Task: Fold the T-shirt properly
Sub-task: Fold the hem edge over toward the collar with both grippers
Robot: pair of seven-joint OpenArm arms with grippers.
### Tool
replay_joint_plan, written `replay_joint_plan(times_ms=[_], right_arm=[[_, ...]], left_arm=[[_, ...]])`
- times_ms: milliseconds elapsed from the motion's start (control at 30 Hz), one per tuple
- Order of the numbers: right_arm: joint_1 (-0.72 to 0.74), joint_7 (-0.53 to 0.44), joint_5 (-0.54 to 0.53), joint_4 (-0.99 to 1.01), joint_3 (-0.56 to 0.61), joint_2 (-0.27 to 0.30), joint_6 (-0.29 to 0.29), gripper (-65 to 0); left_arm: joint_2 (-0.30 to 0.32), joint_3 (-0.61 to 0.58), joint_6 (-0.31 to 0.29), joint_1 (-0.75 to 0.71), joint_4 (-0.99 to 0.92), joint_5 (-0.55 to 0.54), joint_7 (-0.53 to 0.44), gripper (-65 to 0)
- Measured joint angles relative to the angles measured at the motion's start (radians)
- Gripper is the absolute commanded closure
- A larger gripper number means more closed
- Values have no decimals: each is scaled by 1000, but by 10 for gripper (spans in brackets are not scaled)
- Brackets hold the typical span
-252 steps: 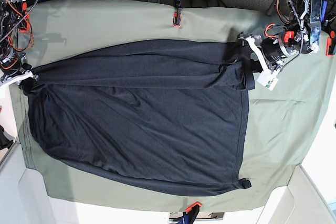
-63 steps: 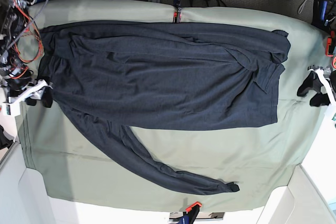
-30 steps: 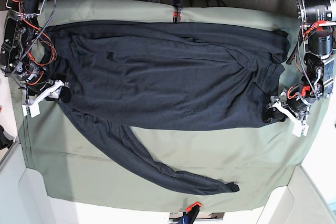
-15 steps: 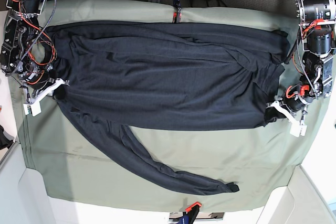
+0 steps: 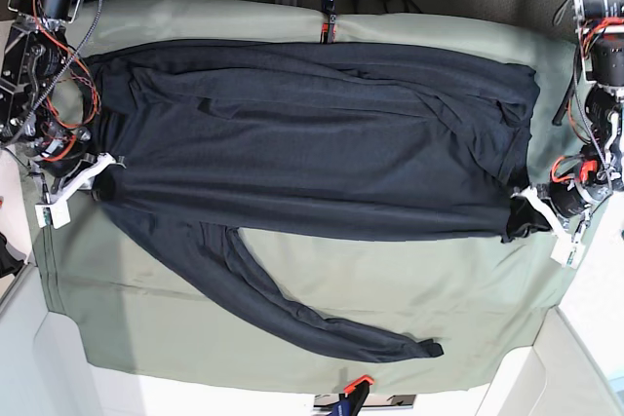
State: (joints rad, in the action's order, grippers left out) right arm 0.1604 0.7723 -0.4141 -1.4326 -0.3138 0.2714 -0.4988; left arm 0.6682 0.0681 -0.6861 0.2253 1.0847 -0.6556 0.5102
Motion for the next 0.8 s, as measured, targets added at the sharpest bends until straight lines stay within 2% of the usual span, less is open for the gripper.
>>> replay_joint_plan(times_ms=[133,200,333,567,733,767,800], right_arm=[[-73,11,1,-86,-2,-1,0,0],[-116,14,3,-133,-9,-1,0,0],[-210,12,-2,-233,-54,-1,-2,0],[-333,10,-33,-311,-161,0,-23,0],[-382,14,-95,-312,-189,-1,-29,0],[-382,15,-95,-312,-189,-3,-29,-5],[-382,18,-95,-312,-189,-3,-29,-58]], left_arm=[[54,1,-2,-137,238,-6,14,0],[78,4,-7,-203,357,-14,52,0],[80,82,-10,-331,506,-19,141,0],[83,268,-12,-470,545,-63,140,0],[73,278,-11,-523,545,-85,146,0],[66,279,-11,-527,545,-85,148,0],[56,279,-11,-527,545,-84,150,0]])
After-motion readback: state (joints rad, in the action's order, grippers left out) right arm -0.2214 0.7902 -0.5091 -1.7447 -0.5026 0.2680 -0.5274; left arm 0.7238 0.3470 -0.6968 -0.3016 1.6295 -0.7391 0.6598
